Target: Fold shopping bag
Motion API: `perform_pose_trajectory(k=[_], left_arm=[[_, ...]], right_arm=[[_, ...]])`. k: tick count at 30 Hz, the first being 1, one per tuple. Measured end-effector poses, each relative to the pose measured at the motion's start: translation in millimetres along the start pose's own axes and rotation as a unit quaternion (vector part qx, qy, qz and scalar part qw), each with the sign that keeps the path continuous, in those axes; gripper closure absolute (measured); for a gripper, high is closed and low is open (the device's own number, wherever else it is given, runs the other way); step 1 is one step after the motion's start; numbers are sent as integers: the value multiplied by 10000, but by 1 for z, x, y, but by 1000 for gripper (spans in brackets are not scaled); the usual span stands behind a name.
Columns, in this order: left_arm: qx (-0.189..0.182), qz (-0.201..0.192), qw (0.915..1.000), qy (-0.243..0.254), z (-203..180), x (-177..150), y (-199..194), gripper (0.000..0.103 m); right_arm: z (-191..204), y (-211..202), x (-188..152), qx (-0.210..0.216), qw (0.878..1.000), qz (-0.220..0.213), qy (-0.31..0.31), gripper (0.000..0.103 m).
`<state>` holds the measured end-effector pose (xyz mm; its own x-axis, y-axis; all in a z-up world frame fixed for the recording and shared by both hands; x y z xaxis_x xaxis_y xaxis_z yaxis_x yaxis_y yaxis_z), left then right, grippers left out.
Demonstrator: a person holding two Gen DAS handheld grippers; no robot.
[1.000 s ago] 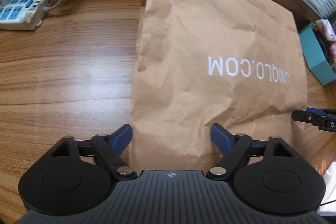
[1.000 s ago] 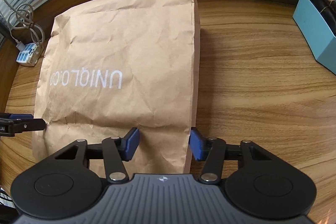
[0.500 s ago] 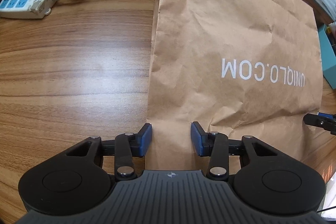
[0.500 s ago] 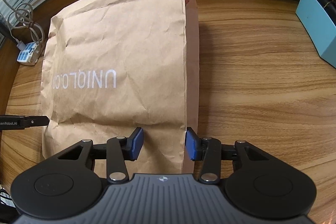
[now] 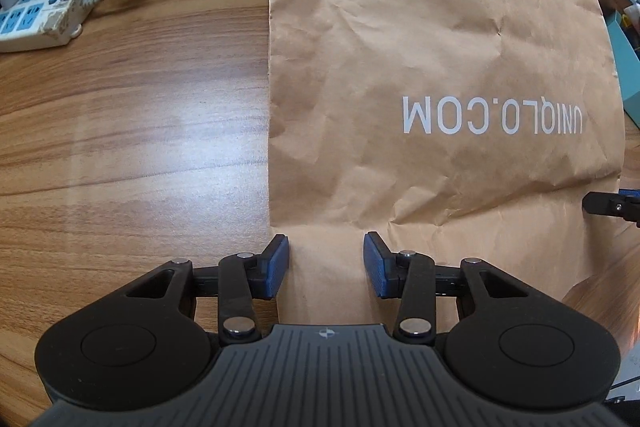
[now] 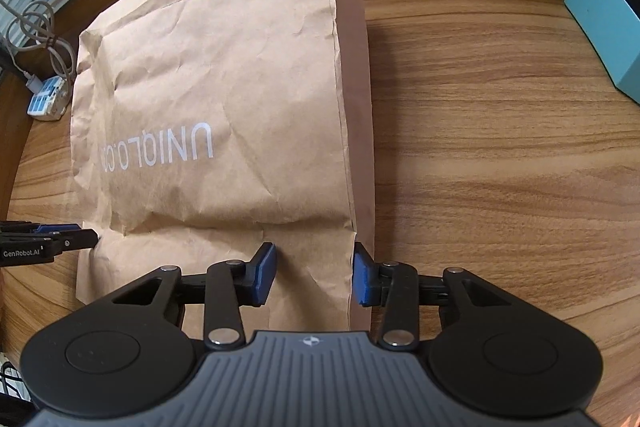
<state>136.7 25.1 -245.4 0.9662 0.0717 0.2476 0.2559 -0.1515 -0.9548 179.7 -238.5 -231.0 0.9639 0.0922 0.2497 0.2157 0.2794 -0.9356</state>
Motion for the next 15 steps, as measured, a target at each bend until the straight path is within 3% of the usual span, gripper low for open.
perform_pose_trajectory(k=[15], left_arm=[[12, 20, 10000, 38, -7, -4, -4, 58]], right_arm=[[0, 1, -7, -47, 10000, 47, -73, 59]])
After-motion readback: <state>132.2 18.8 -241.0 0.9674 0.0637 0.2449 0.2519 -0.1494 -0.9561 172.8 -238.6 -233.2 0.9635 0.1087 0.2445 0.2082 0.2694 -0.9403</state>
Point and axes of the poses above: each gripper's, at about its wrist camera, not at the fingertips, and y roughly the way its jaws point, z to its left, x to its top, the point moved 10 cm from there along y, roughly the way its jaws point, and after that the axes turned 4 degrees about z, right-handed, at the moved point
